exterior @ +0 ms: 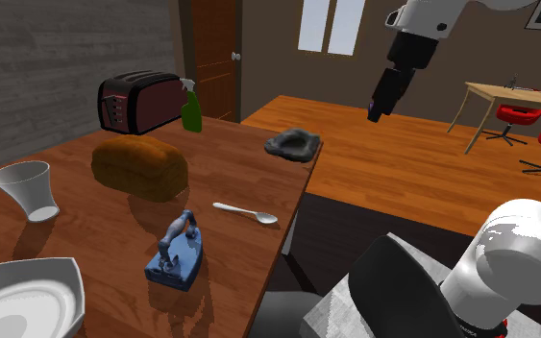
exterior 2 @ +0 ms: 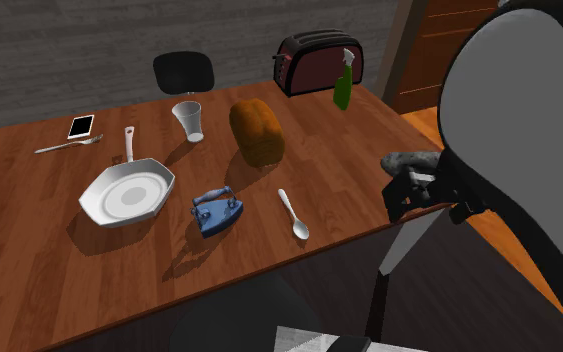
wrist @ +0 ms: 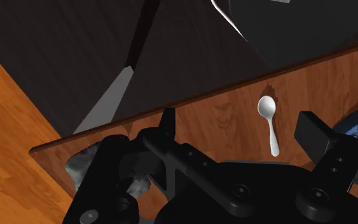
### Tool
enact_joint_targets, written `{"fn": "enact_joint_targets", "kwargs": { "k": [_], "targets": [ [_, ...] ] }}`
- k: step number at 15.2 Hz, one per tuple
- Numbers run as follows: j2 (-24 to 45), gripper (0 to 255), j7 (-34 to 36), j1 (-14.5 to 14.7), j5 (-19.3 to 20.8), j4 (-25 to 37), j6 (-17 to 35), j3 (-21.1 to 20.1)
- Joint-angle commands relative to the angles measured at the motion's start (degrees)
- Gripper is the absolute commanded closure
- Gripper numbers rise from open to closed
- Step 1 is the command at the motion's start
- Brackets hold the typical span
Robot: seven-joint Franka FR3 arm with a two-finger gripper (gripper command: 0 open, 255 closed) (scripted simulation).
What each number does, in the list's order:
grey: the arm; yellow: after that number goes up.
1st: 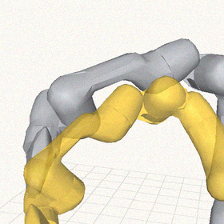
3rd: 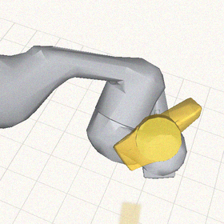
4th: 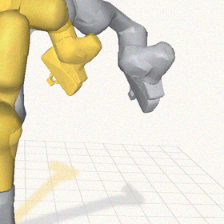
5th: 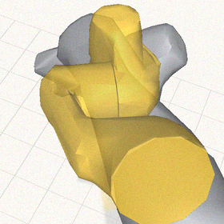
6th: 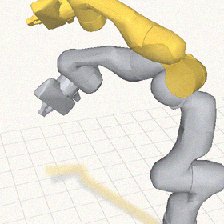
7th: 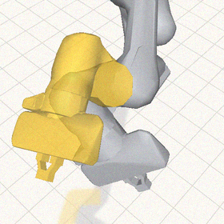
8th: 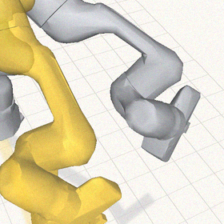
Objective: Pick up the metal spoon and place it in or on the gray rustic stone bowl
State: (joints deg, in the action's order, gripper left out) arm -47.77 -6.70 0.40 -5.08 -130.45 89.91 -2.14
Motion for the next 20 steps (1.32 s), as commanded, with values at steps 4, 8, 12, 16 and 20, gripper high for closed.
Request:
{"fn": "enact_joint_targets", "kwargs": {
  "k": [4, 8, 12, 16, 20],
  "targets": [
    [2.09, 0, 0.6, 0.76, -1.42, -3.24, 5.86, -1.5],
    [6.01, 0, 1.3, 1.84, -3.24, -6.51, 13.81, -3.59],
    [11.21, 0, 1.89, 2.88, -4.89, -8.51, 21.8, -5.76],
    [17.56, 0, 2.46, 3.85, -6.23, -9.2, 29.68, -7.96],
    [24.87, 0, 3.13, 4.64, -7.03, -8.56, 37.23, -10.17]
  ]
}}
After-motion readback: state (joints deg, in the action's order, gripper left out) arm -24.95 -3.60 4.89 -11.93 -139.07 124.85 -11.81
